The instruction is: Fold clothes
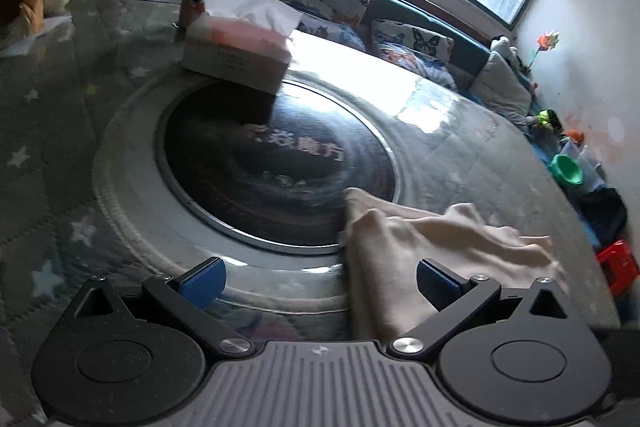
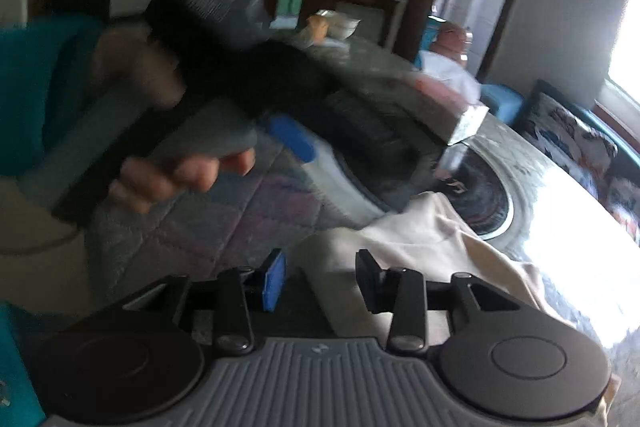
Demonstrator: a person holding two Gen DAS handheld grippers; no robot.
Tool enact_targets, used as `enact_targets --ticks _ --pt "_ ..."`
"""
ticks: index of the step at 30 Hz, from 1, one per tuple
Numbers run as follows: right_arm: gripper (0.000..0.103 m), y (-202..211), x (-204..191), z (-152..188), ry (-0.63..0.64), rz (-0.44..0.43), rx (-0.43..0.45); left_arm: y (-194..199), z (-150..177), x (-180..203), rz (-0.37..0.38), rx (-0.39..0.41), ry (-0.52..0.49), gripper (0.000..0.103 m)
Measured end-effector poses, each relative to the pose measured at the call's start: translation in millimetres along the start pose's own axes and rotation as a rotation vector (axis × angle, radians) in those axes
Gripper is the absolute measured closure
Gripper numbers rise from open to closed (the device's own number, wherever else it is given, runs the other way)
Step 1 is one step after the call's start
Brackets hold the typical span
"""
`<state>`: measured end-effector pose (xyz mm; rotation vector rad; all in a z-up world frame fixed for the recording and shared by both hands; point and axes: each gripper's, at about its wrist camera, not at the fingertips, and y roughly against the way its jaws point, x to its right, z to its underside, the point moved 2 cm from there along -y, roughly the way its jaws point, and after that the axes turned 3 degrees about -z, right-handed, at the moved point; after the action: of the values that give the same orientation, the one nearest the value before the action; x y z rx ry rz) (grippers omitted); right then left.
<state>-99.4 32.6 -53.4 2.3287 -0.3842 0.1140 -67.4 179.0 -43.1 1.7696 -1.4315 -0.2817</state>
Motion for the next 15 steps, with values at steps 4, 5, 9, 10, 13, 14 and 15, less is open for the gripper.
enact_targets --ticks 4,5,9,10,13,14,15 --pt "0.084 -3 -1 2 -0.009 0.031 -0.002 -2 1 5 0.043 -0.03 0.04 0.001" --pt "0.089 -1 2 2 -0.037 0.027 0.006 -4 1 5 0.053 -0.041 0.057 0.002" --pt "0.095 16 27 -1 -0.216 -0.03 0.066 -9 0 6 0.107 -0.08 0.154 0.002" --pt "0.095 20 32 -1 -0.247 -0.041 0.083 -10 0 7 0.12 -0.087 0.174 0.002" --pt "0.096 35 44 0 -0.326 -0.073 0.13 -15 -2 13 0.165 -0.118 0.217 0.003" --pt "0.096 39 47 0 -0.344 -0.083 0.142 -17 -3 15 0.177 -0.126 0.229 0.004" --pt "0.096 44 50 1 -0.355 -0.091 0.155 -19 -4 18 0.191 -0.133 0.238 0.007"
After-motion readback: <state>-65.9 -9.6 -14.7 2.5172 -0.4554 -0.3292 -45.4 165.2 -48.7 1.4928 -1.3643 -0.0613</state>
